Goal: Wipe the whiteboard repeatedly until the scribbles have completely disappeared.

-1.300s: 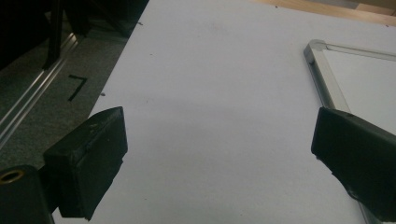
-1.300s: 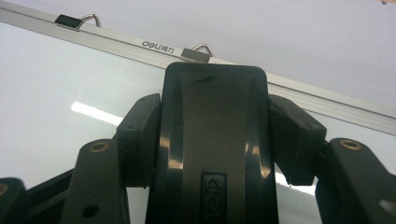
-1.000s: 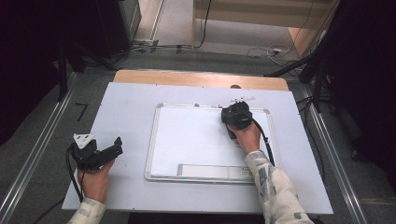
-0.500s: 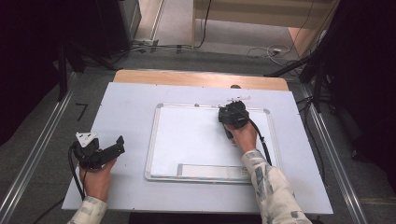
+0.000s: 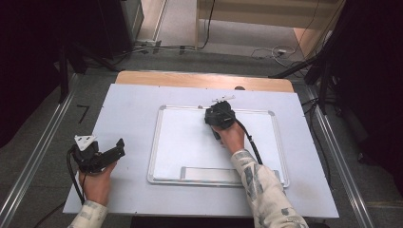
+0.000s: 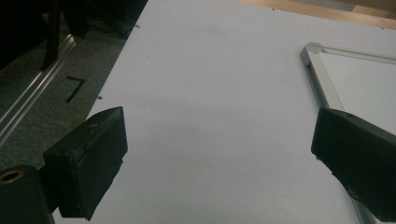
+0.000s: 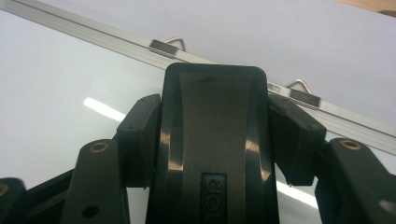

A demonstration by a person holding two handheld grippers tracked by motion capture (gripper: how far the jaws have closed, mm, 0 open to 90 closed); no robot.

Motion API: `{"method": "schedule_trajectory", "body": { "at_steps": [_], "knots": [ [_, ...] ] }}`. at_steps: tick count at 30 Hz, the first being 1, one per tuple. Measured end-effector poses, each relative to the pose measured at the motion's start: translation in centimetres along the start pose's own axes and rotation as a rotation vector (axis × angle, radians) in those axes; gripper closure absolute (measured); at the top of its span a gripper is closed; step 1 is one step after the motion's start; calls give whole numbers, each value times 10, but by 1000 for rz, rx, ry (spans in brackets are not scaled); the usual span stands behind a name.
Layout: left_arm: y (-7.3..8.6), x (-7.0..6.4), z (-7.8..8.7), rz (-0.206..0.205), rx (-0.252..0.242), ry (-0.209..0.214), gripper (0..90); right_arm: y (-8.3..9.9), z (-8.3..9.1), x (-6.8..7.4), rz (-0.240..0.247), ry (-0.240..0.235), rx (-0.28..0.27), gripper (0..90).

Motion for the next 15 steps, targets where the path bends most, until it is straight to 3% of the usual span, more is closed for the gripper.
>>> {"method": "schedule_trajectory", "body": {
  "at_steps": [6,15],
  "knots": [
    [-1,0,1,3,-4,0,41,-7,-3,14,21,-16,-3,381],
    [-1,1,1,5,-3,0,41,-18,-8,46,65,-55,-12,381]
  ]
}}
Point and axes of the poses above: each handheld gripper's, and its own axes: z roughly backward along the jaws, y roughly out of its underside, x roughly to its left, the point moved 4 cm from there along -z, roughly forward along the jaws, and after that the axes turned 10 degrees about z, right-handed, at the moved point
